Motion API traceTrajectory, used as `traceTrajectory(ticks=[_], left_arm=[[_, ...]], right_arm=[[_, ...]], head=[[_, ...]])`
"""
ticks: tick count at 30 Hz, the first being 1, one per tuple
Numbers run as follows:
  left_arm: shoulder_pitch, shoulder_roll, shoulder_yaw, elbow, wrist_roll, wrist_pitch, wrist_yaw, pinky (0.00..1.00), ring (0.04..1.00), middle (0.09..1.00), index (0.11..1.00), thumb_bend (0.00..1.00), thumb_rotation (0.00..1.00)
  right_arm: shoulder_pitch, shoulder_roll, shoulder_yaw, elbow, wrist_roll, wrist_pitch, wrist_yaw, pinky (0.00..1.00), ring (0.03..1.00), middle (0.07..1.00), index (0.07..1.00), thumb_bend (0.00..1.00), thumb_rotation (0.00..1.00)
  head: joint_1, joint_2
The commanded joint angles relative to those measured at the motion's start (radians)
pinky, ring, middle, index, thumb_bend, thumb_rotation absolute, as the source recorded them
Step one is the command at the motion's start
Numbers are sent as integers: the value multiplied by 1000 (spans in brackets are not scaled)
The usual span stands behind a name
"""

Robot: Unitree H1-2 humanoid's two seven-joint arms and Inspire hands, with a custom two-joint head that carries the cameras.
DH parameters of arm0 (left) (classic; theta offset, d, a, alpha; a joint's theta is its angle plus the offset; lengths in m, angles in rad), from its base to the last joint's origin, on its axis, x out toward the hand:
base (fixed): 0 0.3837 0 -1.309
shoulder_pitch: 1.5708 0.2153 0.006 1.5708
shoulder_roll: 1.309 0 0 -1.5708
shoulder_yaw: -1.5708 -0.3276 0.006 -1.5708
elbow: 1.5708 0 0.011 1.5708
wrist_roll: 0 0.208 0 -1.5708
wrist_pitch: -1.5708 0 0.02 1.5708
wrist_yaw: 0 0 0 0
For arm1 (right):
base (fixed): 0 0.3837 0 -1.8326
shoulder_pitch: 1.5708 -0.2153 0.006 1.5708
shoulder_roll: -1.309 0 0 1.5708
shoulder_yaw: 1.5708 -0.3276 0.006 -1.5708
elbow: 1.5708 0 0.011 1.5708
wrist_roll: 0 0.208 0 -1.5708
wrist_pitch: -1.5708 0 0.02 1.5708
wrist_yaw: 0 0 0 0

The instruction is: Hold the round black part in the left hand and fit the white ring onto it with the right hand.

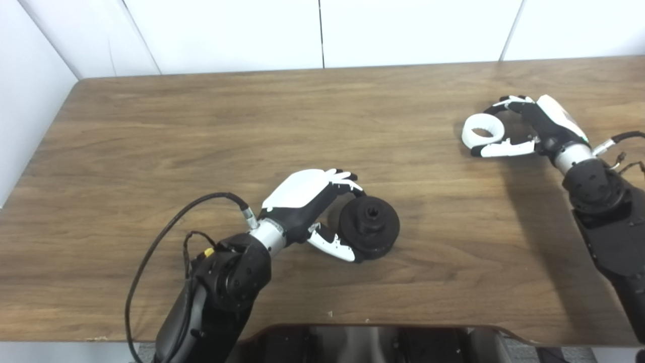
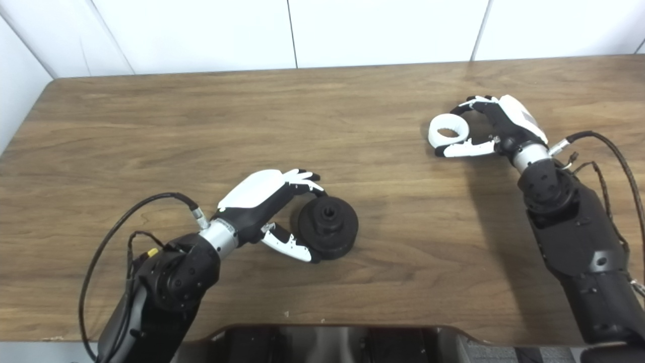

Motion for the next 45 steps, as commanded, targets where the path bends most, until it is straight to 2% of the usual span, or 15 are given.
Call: traceTrajectory(ticks=[1,9,30,45], left_arm=[[-7,4,11,-28,18,3,15,816,981,942,726,848,254],[-2,2,14,-29,15,3,15,820,982,944,730,846,264],[-1,0,15,-30,18,3,14,823,981,944,730,846,260],[-2,-3,14,-29,22,5,13,816,982,945,728,854,264]], right_arm=[[-39,-6,-4,-17,0,-23,-10,947,1000,924,734,890,342],[-36,-3,0,-10,-4,-31,-20,938,1000,919,729,883,331],[-26,13,-20,-4,30,-53,-53,927,986,897,642,843,222],[-24,18,-24,-6,30,-57,-64,932,982,891,615,833,228]], head=[[1,1],[1,2],[-1,5],[-1,5]])
